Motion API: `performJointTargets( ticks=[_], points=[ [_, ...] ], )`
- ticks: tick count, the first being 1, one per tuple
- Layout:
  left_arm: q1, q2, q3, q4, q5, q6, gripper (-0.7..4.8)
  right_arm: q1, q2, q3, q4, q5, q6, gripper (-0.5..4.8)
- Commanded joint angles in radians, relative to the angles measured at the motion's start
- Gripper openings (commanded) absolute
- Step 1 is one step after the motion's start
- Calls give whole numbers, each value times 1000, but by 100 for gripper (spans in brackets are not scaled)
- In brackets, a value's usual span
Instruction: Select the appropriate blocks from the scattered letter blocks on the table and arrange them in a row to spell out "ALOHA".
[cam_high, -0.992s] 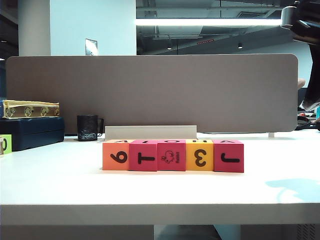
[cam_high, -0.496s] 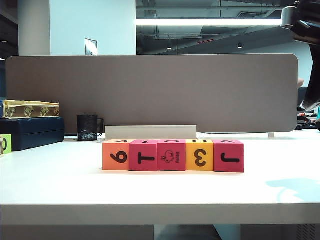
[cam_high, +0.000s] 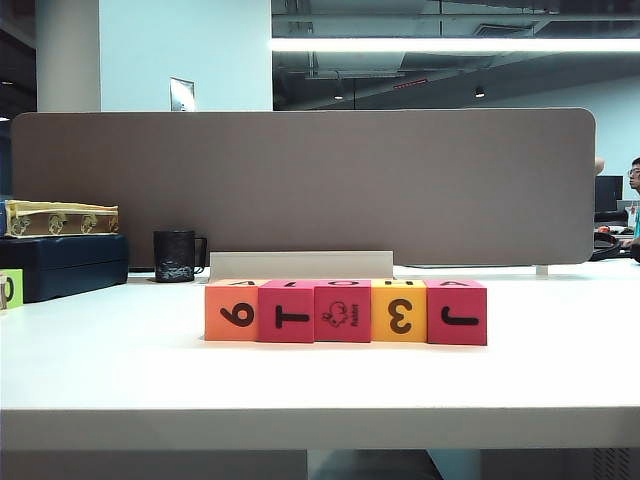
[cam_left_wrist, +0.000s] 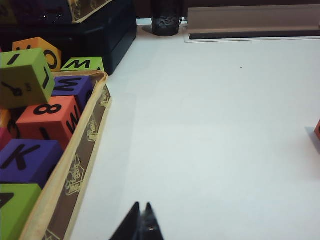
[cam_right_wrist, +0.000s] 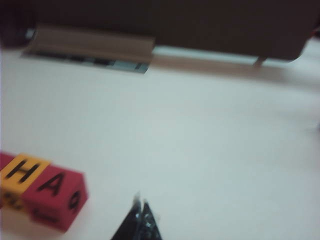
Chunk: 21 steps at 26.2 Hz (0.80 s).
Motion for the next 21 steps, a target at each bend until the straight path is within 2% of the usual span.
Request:
performJointTargets(
  ticks=[1,3,5,8,17,21],
  points=[
    [-2,0,1,-11,5,1,-5,-68,-124,-100,84,-19,16,-5],
    [-2,0,1,-11,5,1,-5,-139,-232,-182,84,-29,20,-5],
    [-2,0,1,-11,5,1,-5,-193,-300,-243,76,-85,21,-5],
    [-2,0,1,-11,5,1,-5,-225,-338,-285,69,-131,27,-5],
    [-2,0,1,-11,5,1,-5,-225,-470,-324,-125,-122,60,-5],
    [-2,0,1,-11,5,1,-5,-224,-496,-324,-200,-41,58,-5]
  ],
)
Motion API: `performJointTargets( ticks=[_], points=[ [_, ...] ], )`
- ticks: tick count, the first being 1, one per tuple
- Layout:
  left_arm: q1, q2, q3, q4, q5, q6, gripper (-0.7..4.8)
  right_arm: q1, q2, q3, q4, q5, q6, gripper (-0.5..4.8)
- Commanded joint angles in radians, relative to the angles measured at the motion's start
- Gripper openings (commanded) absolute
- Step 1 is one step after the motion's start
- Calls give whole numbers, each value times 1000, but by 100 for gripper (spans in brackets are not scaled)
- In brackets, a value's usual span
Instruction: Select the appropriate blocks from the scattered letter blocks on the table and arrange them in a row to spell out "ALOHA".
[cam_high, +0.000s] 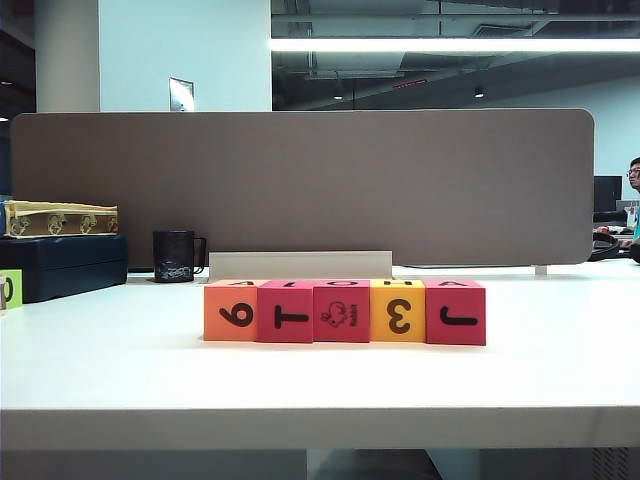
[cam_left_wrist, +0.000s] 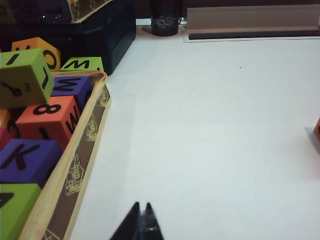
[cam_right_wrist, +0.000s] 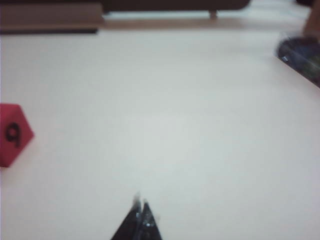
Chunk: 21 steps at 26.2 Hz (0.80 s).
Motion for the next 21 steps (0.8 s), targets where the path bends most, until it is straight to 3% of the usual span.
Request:
performJointTargets(
  ticks=[1,21],
  points=[
    [-2,0,1,-11,5,1,-5,2,-10,-6,-4,37,5,-5],
    [-2,0,1,-11,5,1,-5,11,-10,-6,3,31,12,-5]
  ],
)
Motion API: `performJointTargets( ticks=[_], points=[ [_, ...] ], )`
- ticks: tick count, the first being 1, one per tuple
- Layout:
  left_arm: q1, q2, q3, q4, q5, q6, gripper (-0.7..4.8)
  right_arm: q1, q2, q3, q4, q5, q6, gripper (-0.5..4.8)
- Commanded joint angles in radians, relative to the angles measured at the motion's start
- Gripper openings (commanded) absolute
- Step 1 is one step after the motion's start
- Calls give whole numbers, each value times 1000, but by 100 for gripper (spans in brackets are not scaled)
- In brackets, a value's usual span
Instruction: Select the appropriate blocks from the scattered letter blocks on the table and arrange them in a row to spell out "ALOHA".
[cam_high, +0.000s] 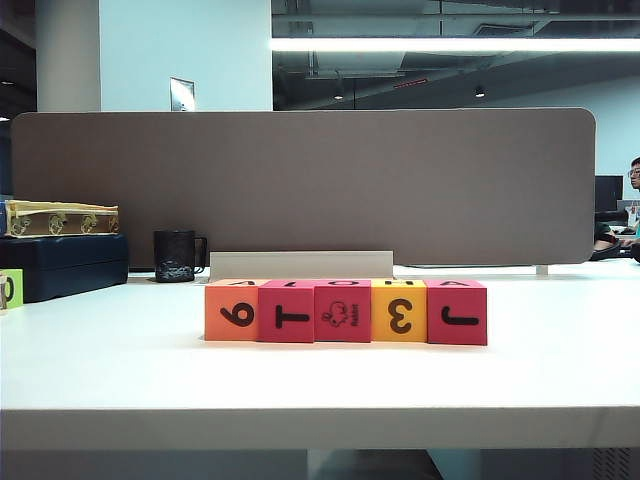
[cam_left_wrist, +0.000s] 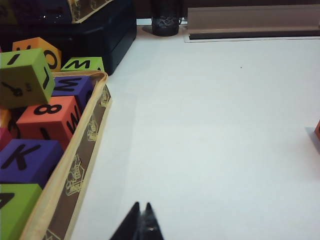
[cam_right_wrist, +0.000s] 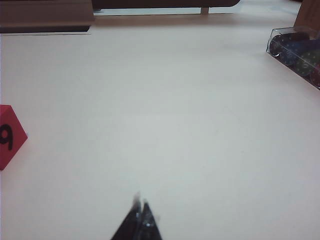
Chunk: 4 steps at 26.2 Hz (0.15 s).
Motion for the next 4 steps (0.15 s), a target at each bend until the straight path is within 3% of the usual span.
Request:
performJointTargets(
  ticks=[1,4],
  points=[
    [-2,0,1,-11,5,1,-5,2,-10,-6,9,-1,5,-5],
    [-2,0,1,-11,5,1,-5,2,-10,-6,9,2,5,-5]
  ],
)
